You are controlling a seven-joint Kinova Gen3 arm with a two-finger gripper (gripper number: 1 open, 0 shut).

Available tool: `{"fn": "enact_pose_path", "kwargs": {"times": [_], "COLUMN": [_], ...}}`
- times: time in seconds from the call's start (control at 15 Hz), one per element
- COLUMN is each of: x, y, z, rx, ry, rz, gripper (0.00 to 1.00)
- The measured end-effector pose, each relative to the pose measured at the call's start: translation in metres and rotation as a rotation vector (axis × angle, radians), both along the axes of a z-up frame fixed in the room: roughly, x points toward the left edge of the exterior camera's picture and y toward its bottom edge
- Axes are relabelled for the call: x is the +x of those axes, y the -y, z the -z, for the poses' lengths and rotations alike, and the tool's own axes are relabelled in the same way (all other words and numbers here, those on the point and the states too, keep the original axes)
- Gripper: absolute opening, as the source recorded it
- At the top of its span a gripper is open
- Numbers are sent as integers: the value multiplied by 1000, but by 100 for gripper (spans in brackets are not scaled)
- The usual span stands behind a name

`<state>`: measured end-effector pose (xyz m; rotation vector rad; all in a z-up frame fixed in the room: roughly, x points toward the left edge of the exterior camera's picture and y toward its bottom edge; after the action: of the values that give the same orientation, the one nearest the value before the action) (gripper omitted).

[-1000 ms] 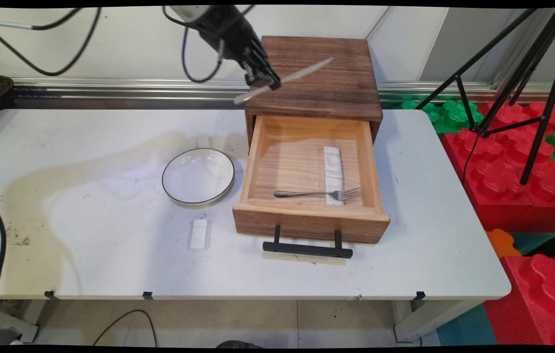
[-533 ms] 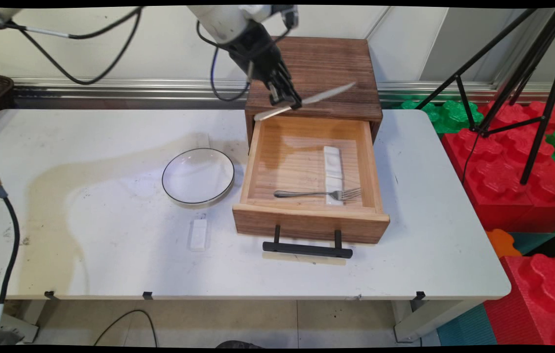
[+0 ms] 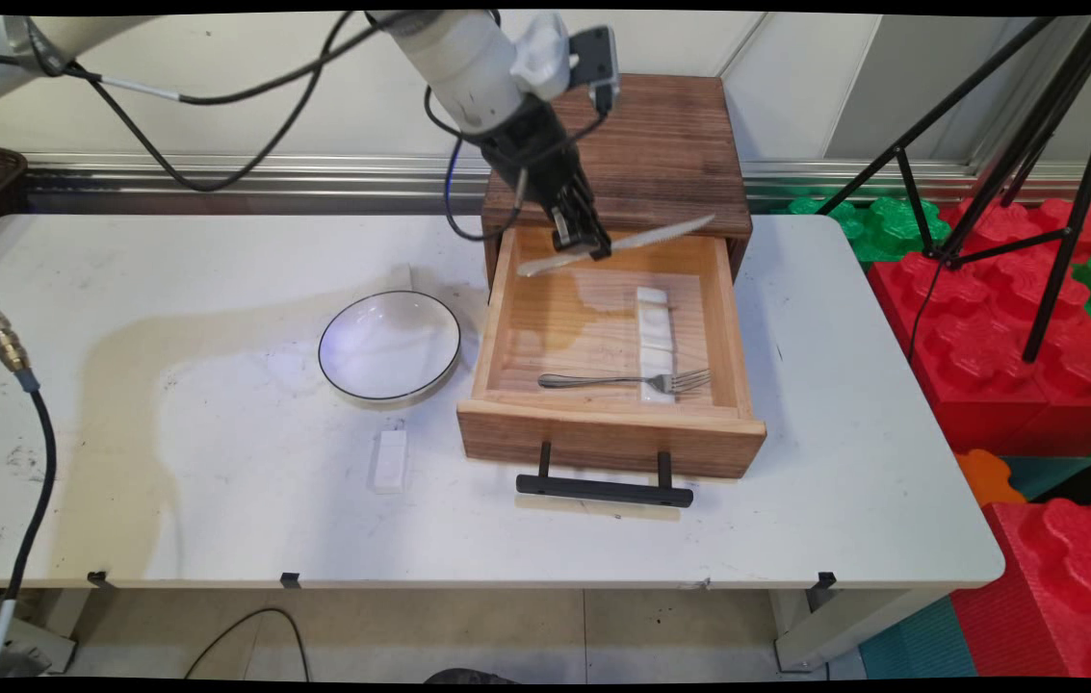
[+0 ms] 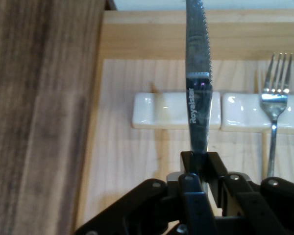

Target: Place the picked object into the drawer

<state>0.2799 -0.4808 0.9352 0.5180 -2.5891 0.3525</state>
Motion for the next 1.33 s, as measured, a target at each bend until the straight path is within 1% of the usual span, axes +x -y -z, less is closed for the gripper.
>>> {"fn": "enact_pose_path", "kwargs": {"times": [0.2,0.6,0.8,1.33], "x": [-7,-9,-8,-12], "y": [1,6,11,22], "z": [18,47,61,86], "rx": [25,55,61,63], "ry": [8,26,35,47], "rz": [9,9,12,18], "gripper": [0,0,0,0]}}
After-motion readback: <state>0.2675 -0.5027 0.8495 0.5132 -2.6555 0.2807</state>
